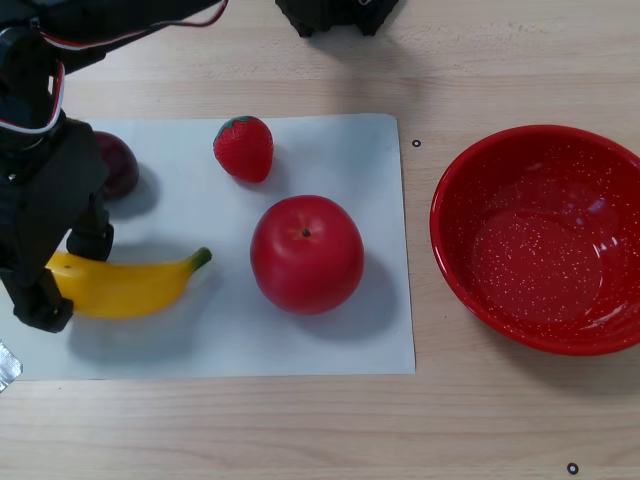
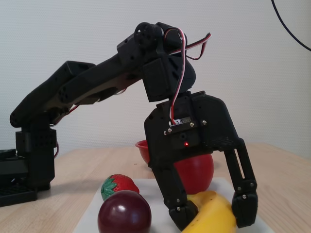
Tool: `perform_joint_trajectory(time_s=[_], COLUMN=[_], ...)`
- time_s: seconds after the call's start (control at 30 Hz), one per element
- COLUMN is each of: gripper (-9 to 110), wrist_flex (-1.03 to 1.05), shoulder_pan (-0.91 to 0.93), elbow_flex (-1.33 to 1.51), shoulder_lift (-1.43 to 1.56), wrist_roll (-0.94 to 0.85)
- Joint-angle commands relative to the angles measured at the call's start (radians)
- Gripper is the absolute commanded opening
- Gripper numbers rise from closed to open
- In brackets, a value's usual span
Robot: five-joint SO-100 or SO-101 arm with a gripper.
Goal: Grasp the banana and put it in the red bowl.
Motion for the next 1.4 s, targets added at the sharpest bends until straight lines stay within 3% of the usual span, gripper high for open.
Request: perform_joint_trajectory(time_s=[0.0, 0.67, 1.37], gripper=[0, 0, 0], wrist_flex=[-0.043, -0.198, -0.288], shoulder_pan=[0.020, 0.055, 0.087], elbow_flex=[0.002, 0.403, 0.387], shoulder_lift=[0.215, 0.589, 0.839], wrist_roll=[-0.018, -0.087, -0.133])
